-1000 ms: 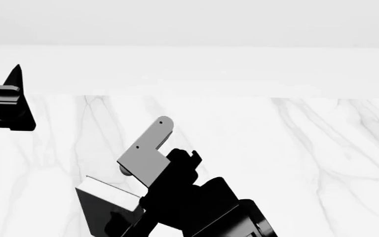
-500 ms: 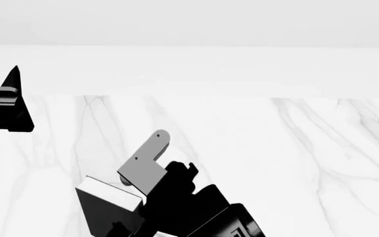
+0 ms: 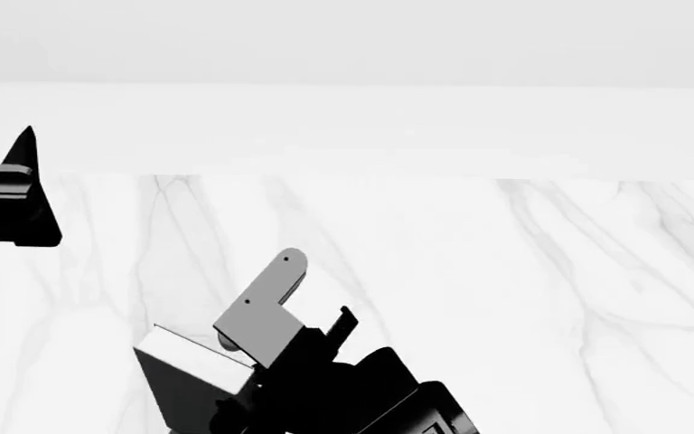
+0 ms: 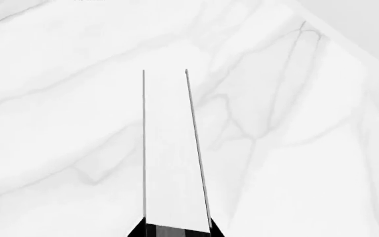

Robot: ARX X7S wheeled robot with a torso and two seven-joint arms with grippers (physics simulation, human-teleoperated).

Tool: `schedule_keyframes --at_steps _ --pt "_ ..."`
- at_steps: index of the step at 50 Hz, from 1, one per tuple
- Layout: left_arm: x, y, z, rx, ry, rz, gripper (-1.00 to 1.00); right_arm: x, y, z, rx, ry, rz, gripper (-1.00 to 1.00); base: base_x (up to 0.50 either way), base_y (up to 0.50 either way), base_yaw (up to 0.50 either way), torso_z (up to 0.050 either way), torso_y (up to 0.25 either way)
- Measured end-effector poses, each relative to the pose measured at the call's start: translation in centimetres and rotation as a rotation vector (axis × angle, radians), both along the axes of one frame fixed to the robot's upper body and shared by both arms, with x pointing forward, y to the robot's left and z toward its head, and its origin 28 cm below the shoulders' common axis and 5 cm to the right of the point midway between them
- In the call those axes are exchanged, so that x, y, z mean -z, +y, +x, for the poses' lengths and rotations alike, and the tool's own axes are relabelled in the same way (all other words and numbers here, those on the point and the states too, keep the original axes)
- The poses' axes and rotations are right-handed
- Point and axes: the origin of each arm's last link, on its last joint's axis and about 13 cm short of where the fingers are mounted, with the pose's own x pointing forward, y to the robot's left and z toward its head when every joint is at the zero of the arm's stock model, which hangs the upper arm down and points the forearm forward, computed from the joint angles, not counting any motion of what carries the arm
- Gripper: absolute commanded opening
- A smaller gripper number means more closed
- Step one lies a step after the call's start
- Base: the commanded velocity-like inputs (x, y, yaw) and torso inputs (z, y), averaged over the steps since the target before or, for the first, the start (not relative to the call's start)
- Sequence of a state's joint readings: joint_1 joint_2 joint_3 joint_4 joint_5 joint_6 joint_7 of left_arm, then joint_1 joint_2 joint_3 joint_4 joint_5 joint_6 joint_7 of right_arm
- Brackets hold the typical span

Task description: Pick up the book on the left and place it on top of the shelf.

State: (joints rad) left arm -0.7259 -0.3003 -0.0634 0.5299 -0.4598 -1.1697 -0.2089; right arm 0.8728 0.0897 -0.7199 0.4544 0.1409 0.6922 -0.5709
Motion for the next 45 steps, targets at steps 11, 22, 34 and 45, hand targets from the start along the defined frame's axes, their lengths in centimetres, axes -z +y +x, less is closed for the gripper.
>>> schedule_keyframes --at_steps 11,22,34,45 --pt "0.1 0.1 0.0 -0.001 0.001 -0.002 1.00 0.1 0.0 -0.1 -0.006 -0.004 0.006 -1.00 0.00 0.00 0.00 0.000 0.000" --pt "0.0 0.1 -0.1 -0.002 0.000 -0.003 1.00 -3.1 -0.7 -0.1 0.041 -0.072 0.022 -1.00 0.00 0.00 0.00 0.000 0.001" --pt "-0.1 0.1 -0.2 -0.001 -0.003 -0.003 1.00 -8.5 -2.4 0.0 0.148 -0.273 -0.023 -1.00 0.00 0.00 0.00 0.000 0.001" --pt "-0.1 0.1 -0.2 -0.001 -0.003 -0.004 1.00 -10.0 -3.6 0.7 0.293 -0.571 -0.258 -1.00 0.00 0.00 0.00 0.000 0.002"
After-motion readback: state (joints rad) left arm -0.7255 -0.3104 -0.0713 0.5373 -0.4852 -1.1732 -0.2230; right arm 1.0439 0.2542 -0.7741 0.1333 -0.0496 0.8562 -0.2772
